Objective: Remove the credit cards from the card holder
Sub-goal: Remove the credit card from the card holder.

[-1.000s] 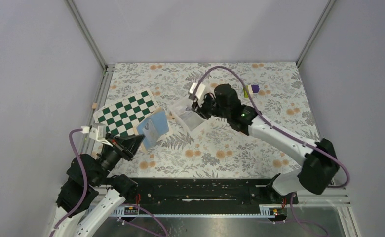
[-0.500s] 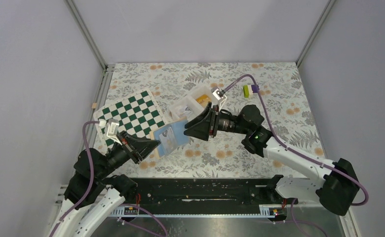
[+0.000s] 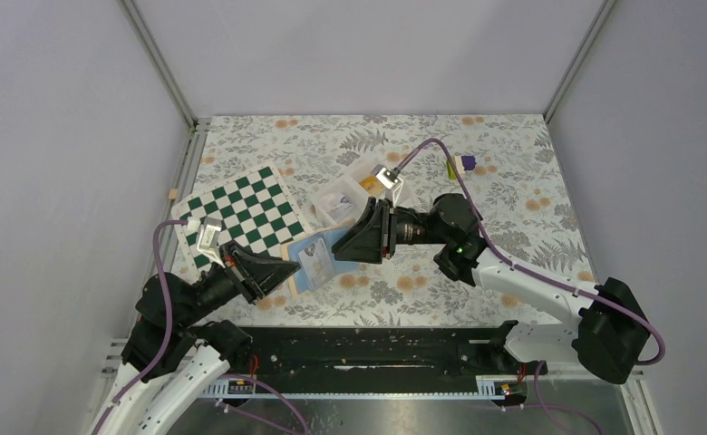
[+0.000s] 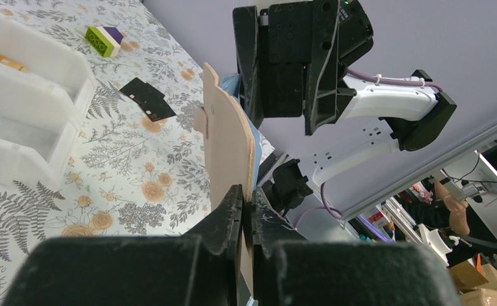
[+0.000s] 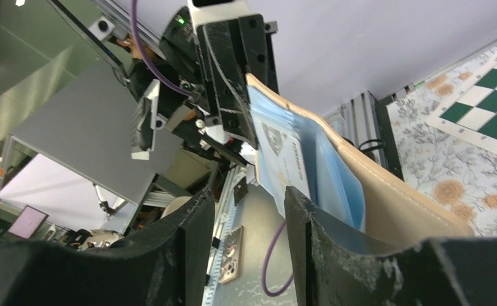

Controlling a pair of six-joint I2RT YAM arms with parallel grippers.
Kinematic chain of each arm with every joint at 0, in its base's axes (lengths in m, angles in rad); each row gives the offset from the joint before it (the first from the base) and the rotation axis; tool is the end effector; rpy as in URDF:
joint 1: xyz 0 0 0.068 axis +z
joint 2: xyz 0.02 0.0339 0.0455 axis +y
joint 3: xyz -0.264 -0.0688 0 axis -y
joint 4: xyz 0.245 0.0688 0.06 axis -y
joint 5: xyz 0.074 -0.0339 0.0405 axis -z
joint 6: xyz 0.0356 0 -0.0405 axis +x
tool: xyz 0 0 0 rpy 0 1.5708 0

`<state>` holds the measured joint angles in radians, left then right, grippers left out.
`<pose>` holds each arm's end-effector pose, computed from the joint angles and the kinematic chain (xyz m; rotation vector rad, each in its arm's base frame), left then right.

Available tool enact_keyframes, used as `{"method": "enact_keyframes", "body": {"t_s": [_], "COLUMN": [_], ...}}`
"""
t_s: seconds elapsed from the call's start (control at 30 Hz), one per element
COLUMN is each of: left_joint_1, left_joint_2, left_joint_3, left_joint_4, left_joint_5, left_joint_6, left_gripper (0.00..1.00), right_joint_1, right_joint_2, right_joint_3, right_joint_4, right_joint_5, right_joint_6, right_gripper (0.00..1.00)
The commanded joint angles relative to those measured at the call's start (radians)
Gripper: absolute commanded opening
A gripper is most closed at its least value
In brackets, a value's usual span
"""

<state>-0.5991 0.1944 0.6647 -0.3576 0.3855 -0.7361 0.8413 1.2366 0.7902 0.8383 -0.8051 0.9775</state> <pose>0.0408 -0.0440 0.3410 0.2369 1.6041 -1.3408 0.1618 0.2195 0.3489 -0.7709 1.4148 1.9592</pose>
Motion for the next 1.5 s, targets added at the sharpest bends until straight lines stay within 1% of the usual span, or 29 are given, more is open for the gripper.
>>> {"method": "enact_keyframes", "body": {"t_s": [0.0,0.07,0.1,0.3,0.47,0.6,0.7,0.83,1.13,1.2,1.3,1.47], "left_joint_1": [0.004,0.004,0.004,0.004,0.004,0.004,0.004,0.004,0.004,0.004,0.004,0.004], "left_joint_2": [-0.005,-0.011,-0.012,-0.011,-0.013,-0.009,-0.007,-0.006,-0.002,0.000,-0.001,-0.004], "left_joint_3": [0.000,-0.004,-0.005,-0.004,-0.011,-0.011,-0.012,-0.014,-0.019,-0.015,-0.013,-0.013], "left_joint_4": [0.097,0.107,0.111,0.126,0.135,0.139,0.138,0.136,0.147,0.146,0.140,0.138], "left_joint_5": [0.021,0.022,0.022,0.044,0.051,0.055,0.056,0.053,0.056,0.058,0.058,0.065], "left_joint_6": [-0.020,-0.025,-0.026,-0.036,-0.045,-0.046,-0.046,-0.046,-0.049,-0.050,-0.045,-0.042], "left_gripper": [0.00,0.00,0.00,0.00,0.00,0.00,0.00,0.00,0.00,0.00,0.00,0.00], "right_joint_1": [0.021,0.030,0.033,0.044,0.060,0.065,0.064,0.064,0.064,0.064,0.064,0.062], "right_joint_2": [-0.050,-0.060,-0.063,-0.069,-0.051,-0.033,-0.018,-0.013,0.016,0.020,0.021,0.003], "right_joint_3": [0.028,0.042,0.042,0.041,0.050,0.045,0.040,0.036,0.037,0.039,0.035,0.009], "right_joint_4": [-0.138,-0.224,-0.236,-0.237,-0.212,-0.126,-0.062,-0.040,0.032,0.033,0.043,0.042], "right_joint_5": [0.011,0.029,0.036,0.052,0.043,0.022,0.002,0.001,-0.005,-0.003,0.001,0.029], "right_joint_6": [-0.118,-0.181,-0.193,-0.191,-0.180,-0.132,-0.096,-0.088,-0.037,-0.036,-0.031,-0.052], "right_gripper": [0.52,0.53,0.53,0.55,0.54,0.52,0.47,0.37,0.22,0.15,0.00,0.00]}}
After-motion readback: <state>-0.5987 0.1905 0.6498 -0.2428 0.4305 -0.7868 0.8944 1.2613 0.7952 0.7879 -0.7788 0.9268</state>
